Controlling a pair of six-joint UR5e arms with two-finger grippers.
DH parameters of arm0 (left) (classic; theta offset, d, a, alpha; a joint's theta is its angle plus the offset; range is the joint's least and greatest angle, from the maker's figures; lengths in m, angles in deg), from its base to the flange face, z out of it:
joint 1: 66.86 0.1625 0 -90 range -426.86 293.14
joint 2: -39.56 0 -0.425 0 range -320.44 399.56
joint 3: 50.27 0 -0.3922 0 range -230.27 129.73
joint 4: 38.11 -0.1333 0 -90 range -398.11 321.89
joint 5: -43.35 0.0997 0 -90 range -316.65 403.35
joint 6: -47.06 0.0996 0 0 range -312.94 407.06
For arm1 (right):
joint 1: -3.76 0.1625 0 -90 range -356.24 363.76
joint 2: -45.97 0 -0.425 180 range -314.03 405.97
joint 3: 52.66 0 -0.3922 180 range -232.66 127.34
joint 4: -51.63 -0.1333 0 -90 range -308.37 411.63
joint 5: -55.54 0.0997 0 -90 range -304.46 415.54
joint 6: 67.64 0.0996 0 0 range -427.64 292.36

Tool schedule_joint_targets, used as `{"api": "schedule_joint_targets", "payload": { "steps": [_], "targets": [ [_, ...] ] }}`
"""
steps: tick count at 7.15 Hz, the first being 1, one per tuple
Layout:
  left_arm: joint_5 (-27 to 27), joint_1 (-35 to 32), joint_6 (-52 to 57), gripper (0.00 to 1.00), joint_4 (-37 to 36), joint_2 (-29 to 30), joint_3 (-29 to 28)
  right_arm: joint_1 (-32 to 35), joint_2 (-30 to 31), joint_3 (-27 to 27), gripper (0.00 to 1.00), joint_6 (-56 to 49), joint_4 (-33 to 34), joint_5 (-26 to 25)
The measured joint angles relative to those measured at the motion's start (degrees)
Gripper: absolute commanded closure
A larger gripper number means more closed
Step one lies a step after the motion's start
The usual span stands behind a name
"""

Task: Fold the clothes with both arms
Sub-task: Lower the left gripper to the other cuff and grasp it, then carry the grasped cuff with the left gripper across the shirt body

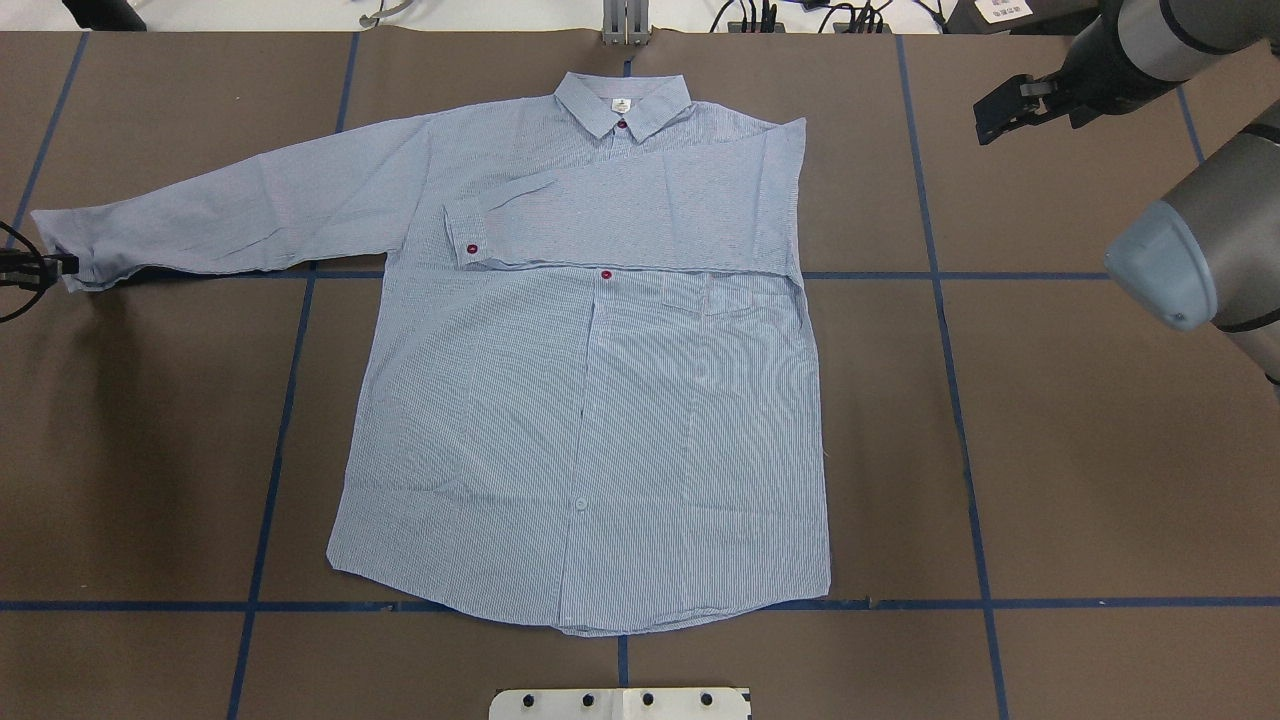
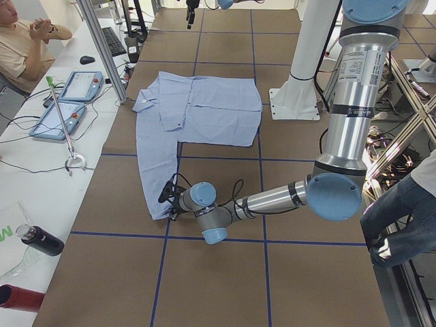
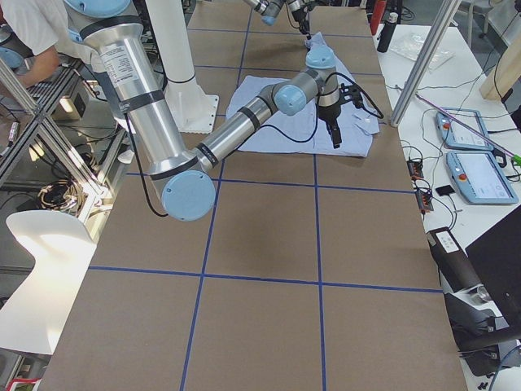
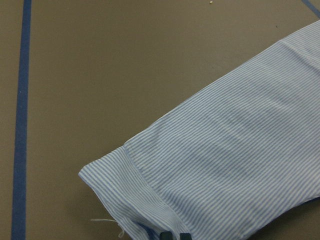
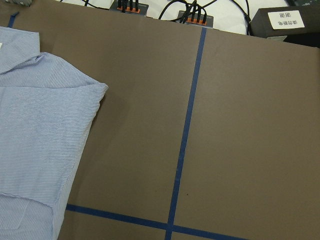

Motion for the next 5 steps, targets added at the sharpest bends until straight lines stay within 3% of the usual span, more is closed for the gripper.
{"api": "schedule_joint_targets", "payload": {
  "steps": [3, 5],
  "targets": [
    [-5.3, -0.1, -6.1, 1.00, -9.3, 0.8, 12.2, 0.0, 0.0, 0.1, 0.00, 0.1, 0.0, -0.1],
    [-5.5, 0.5, -9.8, 1.00, -27.5, 4.6, 25.9, 0.0, 0.0, 0.0, 0.00, 0.2, -0.1, -0.1]
  ]
}}
